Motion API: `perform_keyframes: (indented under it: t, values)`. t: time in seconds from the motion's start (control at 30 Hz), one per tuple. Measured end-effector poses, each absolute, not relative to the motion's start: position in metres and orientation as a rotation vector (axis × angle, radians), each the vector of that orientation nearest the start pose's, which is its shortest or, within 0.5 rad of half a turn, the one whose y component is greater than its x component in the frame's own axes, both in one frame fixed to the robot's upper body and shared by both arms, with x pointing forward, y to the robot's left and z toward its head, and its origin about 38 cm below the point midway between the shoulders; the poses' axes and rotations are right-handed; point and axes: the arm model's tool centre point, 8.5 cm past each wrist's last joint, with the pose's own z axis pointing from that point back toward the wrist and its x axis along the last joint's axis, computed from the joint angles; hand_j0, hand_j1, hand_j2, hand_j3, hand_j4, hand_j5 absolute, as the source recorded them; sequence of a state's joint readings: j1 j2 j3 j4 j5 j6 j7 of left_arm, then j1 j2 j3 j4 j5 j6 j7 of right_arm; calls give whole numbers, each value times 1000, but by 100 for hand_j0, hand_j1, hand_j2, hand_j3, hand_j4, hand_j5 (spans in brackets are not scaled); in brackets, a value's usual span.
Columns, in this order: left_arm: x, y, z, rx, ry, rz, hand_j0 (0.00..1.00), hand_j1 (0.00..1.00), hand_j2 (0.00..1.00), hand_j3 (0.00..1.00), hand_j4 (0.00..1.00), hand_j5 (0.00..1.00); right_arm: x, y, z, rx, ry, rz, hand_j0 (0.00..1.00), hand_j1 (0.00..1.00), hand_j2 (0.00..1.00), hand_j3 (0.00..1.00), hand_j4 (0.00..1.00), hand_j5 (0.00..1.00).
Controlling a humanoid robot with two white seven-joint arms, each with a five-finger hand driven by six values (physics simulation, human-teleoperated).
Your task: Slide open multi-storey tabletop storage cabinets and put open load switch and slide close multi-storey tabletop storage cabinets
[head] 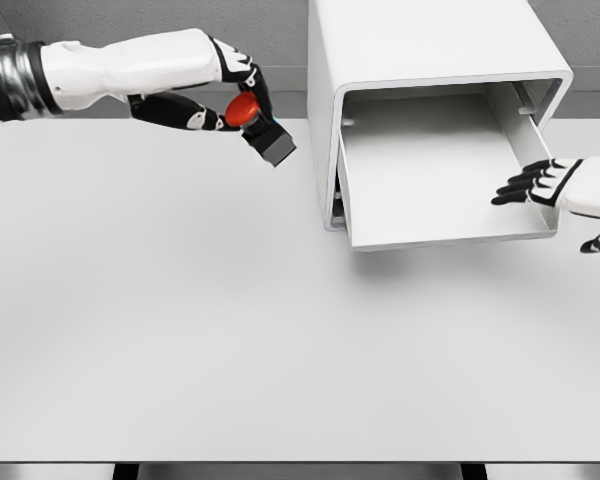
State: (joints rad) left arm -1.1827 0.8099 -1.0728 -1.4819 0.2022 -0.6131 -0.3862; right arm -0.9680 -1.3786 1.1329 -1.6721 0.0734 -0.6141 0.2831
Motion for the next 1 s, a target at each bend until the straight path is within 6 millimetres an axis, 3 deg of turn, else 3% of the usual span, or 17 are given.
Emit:
perform_keyframes:
  t: [0.37, 1.0]
  values:
    - [449, 187, 366, 8, 2491, 2440, 46, 46, 46, 46, 46, 46, 364, -384, 306, -382, -1434, 2010, 100, 100, 100, 100, 100, 100]
    - [448, 144, 382, 78, 2457, 2345, 46, 46, 46, 46, 46, 46, 362, -380, 297, -323, -1469, 1960, 100, 100, 100, 100, 100, 100]
